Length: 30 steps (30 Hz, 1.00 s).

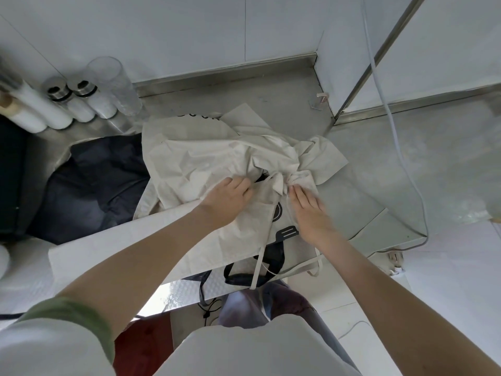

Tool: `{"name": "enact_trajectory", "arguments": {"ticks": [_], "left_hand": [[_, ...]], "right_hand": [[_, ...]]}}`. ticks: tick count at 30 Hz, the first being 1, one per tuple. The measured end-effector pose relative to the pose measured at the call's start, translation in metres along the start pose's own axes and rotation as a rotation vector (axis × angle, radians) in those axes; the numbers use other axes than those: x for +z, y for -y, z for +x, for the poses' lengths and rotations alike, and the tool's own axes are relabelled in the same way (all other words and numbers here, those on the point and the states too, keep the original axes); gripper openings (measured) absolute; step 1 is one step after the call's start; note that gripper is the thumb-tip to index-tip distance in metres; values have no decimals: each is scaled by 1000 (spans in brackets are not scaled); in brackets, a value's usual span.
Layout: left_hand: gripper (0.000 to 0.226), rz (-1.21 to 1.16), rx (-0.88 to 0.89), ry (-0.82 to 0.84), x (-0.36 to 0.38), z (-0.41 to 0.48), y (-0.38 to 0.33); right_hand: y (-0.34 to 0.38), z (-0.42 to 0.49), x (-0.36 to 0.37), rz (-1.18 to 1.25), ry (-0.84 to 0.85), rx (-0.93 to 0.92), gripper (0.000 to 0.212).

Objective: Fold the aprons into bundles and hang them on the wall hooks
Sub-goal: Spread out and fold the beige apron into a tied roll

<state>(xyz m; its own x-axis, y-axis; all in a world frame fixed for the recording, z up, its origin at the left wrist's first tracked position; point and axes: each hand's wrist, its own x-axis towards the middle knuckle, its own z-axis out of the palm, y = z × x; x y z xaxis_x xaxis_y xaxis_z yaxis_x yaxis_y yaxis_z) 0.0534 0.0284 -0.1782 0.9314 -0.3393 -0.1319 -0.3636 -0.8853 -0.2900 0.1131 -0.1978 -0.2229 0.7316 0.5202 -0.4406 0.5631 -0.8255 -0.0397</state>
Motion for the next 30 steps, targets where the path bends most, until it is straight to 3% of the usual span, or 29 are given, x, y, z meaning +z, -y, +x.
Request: {"name": "enact_trajectory", "arguments": {"ticks": [4,7,10,13,14,15,18,19,21,23,26,27,28,30], "left_hand": [[41,-154,-36,116,-1,-9,5],[61,-214,-113,197,9,-17,10],[32,-255,-156,465,4,-25,18],[56,-241,-132,596,0,-30,24],[60,-265,-131,577,0,-32,24],[59,-286,-97,447,1,-32,25],[42,-218,152,-225,5,-24,21],[37,-228,198,-349,8,-17,15],[37,-280,257,-386,11,1,2],[48,-315,230,-265,8,18,-15],[54,-307,193,56,10,37,-33],[53,-329,186,200,12,40,-36],[53,-376,174,298,14,42,-38],[51,-491,135,329,14,47,-41]], "right_hand": [[-5,2,11,96,66,-20,87],[-6,3,13,104,74,-26,85],[-6,4,13,110,80,-25,84],[-7,4,13,120,91,-34,85],[-8,5,12,124,95,-40,86],[-9,4,9,136,89,-48,85],[-8,0,-1,261,-76,17,76],[-8,-2,-4,316,-165,102,74],[-10,-4,-8,410,-268,306,73],[-17,-1,-6,506,-231,452,68],[-28,5,-11,667,-68,524,20],[-31,6,-14,722,-37,523,13],[-32,7,-16,779,-20,518,19],[-33,4,-24,890,-25,509,21]]}}
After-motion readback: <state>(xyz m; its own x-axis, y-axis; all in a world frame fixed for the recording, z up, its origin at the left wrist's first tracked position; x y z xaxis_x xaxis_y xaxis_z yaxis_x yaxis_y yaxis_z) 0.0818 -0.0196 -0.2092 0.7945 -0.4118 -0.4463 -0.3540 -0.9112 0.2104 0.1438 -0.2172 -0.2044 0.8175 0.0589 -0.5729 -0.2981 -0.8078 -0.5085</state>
